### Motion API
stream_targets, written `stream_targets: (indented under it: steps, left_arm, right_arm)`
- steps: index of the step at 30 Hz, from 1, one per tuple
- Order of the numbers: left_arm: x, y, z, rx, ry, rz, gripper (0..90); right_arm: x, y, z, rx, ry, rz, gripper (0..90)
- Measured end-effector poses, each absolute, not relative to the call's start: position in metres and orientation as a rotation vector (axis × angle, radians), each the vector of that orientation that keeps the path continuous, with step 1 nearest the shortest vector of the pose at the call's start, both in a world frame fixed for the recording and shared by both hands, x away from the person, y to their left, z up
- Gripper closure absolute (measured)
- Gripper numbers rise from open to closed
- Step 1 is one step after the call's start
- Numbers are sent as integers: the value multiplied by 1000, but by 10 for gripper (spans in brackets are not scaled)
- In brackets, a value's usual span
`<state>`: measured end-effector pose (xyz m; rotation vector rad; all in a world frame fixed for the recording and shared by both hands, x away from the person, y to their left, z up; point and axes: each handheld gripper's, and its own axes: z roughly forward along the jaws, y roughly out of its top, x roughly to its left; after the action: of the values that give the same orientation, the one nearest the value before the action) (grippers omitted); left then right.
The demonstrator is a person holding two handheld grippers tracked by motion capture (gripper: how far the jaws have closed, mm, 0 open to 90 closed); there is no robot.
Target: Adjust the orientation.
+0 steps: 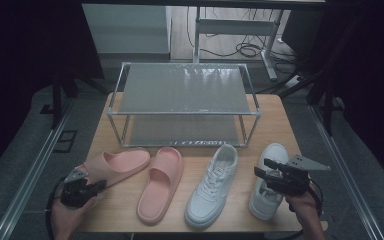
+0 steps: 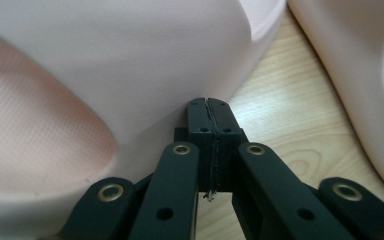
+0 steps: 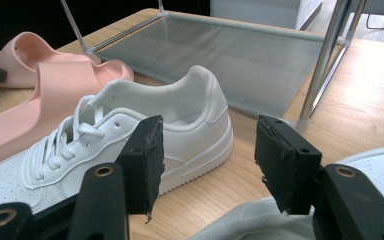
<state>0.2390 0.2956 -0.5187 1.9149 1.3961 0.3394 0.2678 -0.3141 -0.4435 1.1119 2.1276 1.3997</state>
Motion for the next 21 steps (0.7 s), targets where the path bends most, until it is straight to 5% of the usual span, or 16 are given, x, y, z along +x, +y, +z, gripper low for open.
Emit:
stream_targets:
  steps: [8,21]
  left_arm:
    - [246,305,-517,1892,1441,357,895]
    - [270,254,-486,1915,1349,408,900]
  right_arm:
    - [267,-314,-443,1117,2128,1399,455]
    - [267,-313,-444,1110,2134,1401,456]
